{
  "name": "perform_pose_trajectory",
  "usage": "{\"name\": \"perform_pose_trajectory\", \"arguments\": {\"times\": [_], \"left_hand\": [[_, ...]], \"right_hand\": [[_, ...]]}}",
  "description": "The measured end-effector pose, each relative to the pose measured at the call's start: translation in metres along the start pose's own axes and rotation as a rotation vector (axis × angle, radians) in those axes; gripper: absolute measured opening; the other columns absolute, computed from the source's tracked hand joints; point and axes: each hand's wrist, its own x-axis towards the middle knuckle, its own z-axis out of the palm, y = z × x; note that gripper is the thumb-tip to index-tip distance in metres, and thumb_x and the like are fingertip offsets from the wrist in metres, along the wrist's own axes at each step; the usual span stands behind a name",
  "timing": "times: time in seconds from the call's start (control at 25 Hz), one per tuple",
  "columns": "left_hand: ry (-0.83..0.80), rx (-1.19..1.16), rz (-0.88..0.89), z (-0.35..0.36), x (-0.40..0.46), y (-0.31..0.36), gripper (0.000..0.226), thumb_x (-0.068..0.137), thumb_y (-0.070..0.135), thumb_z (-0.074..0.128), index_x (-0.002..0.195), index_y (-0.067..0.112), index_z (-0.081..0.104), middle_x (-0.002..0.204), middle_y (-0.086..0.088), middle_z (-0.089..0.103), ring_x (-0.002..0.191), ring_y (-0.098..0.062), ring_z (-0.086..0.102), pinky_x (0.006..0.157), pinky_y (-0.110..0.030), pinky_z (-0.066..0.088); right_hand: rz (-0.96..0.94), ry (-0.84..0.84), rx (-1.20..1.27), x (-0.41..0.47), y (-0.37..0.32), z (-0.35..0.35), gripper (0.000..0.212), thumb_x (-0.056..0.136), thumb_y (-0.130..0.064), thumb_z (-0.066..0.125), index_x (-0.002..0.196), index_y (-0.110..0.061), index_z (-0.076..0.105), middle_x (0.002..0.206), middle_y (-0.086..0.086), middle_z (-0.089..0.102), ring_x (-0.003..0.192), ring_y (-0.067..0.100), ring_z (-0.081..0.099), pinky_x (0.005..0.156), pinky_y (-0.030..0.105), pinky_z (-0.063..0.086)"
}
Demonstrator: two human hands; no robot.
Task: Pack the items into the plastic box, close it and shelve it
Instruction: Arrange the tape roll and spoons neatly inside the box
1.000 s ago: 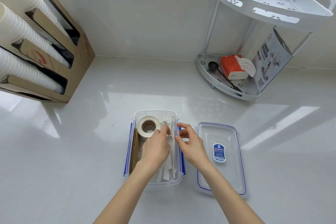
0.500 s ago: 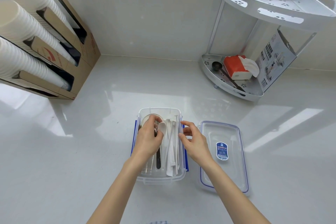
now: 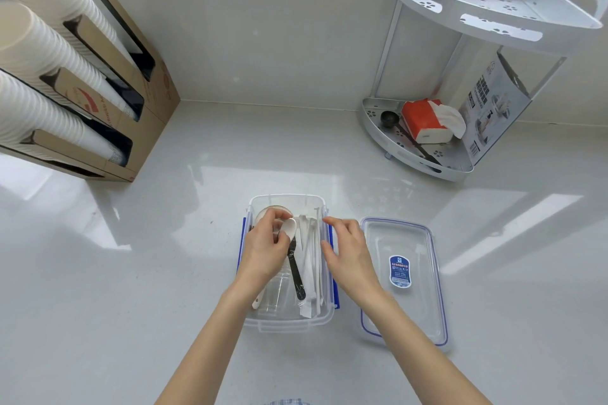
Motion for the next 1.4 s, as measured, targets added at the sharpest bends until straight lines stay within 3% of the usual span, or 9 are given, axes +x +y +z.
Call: {"name": "perform_pose_trajectory", "arguments": {"times": [0.12,0.28,0.36,0.76,0.88,0.96,1.04,1.2,1.4], "left_hand": [[0.025,0.004,-0.031,-0.007,0.002,-0.001,0.011,0.088,0.013,0.046,0.089,0.023,0.051,0.074,0.013,0.053,0.064,-0.014,0.055,0.059,-0.015,0.043],[0.075,-0.039,-0.052,-0.019,0.004,-0.003,0.005,0.088,0.019,0.049,0.089,0.022,0.052,0.076,0.016,0.054,0.052,0.001,0.056,0.05,0.0,0.038],[0.089,-0.052,-0.059,-0.022,0.003,-0.004,0.003,0.088,0.02,0.05,0.089,0.022,0.052,0.076,0.017,0.053,0.053,0.0,0.055,0.049,0.001,0.038],[0.079,-0.092,-0.1,-0.026,0.003,-0.007,0.005,0.088,0.022,0.051,0.092,0.021,0.054,0.077,0.015,0.053,0.058,-0.002,0.055,0.045,0.001,0.037],[0.074,-0.088,-0.104,-0.026,0.002,-0.007,0.005,0.088,0.022,0.05,0.091,0.022,0.053,0.077,0.014,0.053,0.061,-0.004,0.055,0.045,0.002,0.037],[0.068,-0.084,-0.104,-0.026,0.002,-0.007,0.004,0.087,0.021,0.05,0.09,0.023,0.053,0.077,0.014,0.054,0.061,-0.004,0.055,0.045,0.002,0.037],[0.066,-0.081,-0.102,-0.026,0.001,-0.007,0.004,0.087,0.02,0.05,0.089,0.023,0.053,0.077,0.015,0.054,0.06,-0.005,0.055,0.046,0.001,0.037],[0.07,-0.086,-0.102,-0.028,0.0,-0.007,0.003,0.088,0.022,0.05,0.089,0.023,0.053,0.077,0.015,0.054,0.059,-0.006,0.053,0.046,0.0,0.037],[0.075,-0.097,-0.11,-0.03,0.0,-0.005,0.004,0.088,0.022,0.05,0.091,0.023,0.053,0.078,0.015,0.053,0.061,-0.001,0.055,0.045,0.001,0.037]], "right_hand": [[-0.298,-0.014,-0.305,0.005,-0.013,0.001,0.04,0.086,-0.003,0.043,0.124,-0.01,0.049,0.13,0.006,0.049,0.124,0.022,0.041,0.103,0.031,0.032],[-0.423,-0.363,-0.838,0.014,-0.022,0.008,0.036,0.085,0.001,0.042,0.118,-0.006,0.054,0.122,0.012,0.055,0.124,0.027,0.041,0.115,0.035,0.012],[-0.475,-0.463,-0.985,0.014,-0.025,0.01,0.036,0.085,0.002,0.043,0.116,-0.007,0.057,0.118,0.012,0.058,0.123,0.027,0.044,0.118,0.041,0.001],[-0.535,-0.615,-1.074,0.015,-0.027,0.006,0.032,0.086,0.0,0.04,0.103,-0.011,0.065,0.11,0.006,0.064,0.103,0.026,0.061,0.116,0.045,-0.008],[-0.486,-0.545,-1.019,0.017,-0.027,0.005,0.031,0.088,-0.004,0.041,0.112,-0.01,0.059,0.119,0.011,0.058,0.117,0.027,0.052,0.116,0.044,-0.009],[-0.457,-0.472,-1.103,0.017,-0.028,0.005,0.031,0.089,-0.009,0.043,0.117,-0.006,0.054,0.132,0.019,0.047,0.133,0.03,0.034,0.114,0.05,-0.012],[-0.42,-0.482,-1.216,0.016,-0.03,0.007,0.032,0.089,-0.012,0.042,0.118,-0.004,0.053,0.132,0.022,0.047,0.135,0.033,0.028,0.112,0.055,-0.015],[-0.414,-0.537,-1.275,0.011,-0.035,0.01,0.027,0.089,-0.011,0.04,0.11,-0.007,0.057,0.111,0.014,0.063,0.117,0.035,0.048,0.107,0.059,-0.019],[-0.408,-0.51,-1.111,0.009,-0.033,0.008,0.027,0.085,-0.002,0.039,0.107,-0.005,0.055,0.104,0.015,0.061,0.102,0.034,0.058,0.11,0.06,-0.013]]}}
